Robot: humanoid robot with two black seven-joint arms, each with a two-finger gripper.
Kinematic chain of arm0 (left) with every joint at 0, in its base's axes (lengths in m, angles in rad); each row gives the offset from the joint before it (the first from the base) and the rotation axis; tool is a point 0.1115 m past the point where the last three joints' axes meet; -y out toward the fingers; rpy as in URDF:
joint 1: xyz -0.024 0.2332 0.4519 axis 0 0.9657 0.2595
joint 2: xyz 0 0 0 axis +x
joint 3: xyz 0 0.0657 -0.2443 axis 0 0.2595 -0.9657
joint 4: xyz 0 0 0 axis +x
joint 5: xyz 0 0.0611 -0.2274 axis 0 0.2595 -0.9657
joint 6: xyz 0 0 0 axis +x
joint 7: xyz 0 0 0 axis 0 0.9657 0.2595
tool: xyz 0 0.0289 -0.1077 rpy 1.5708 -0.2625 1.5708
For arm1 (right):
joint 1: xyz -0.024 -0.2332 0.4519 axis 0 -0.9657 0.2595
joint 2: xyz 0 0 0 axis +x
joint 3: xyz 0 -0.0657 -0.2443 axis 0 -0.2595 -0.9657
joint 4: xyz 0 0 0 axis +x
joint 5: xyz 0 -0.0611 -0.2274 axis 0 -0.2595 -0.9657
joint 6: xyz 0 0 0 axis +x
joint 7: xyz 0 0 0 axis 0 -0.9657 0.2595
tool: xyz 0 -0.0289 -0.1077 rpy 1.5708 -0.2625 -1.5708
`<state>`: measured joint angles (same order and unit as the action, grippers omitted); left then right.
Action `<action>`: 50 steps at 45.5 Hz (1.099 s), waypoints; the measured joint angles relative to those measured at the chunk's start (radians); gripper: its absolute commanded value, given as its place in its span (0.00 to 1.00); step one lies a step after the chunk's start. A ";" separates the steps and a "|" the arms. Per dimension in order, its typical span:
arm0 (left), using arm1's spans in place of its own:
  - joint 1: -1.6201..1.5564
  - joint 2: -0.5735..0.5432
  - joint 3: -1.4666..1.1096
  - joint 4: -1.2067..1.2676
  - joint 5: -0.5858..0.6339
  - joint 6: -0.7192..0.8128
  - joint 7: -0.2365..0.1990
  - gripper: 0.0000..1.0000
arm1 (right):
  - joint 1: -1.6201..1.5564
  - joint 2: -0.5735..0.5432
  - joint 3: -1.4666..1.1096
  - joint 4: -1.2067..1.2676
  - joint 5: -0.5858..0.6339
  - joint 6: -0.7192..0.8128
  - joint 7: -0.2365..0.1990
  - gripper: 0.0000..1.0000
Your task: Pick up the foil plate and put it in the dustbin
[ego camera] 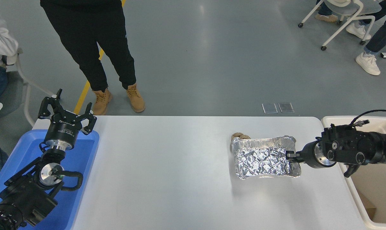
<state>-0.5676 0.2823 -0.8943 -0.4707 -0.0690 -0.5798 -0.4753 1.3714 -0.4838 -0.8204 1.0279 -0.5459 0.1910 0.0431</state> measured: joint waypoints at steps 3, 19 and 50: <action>0.000 0.000 0.000 0.000 0.000 0.000 0.000 0.99 | 0.042 -0.017 -0.003 0.023 0.000 0.032 0.005 0.00; 0.000 0.000 0.000 0.001 0.000 0.000 0.000 0.99 | 0.293 -0.115 -0.009 0.144 0.004 0.188 0.020 0.00; 0.000 0.000 0.000 0.000 0.000 0.000 -0.001 0.99 | 0.672 -0.236 -0.001 0.194 0.013 0.454 0.026 0.00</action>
<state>-0.5676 0.2822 -0.8943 -0.4703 -0.0690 -0.5798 -0.4759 2.0437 -0.7193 -0.8216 1.2221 -0.5329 0.6447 0.0688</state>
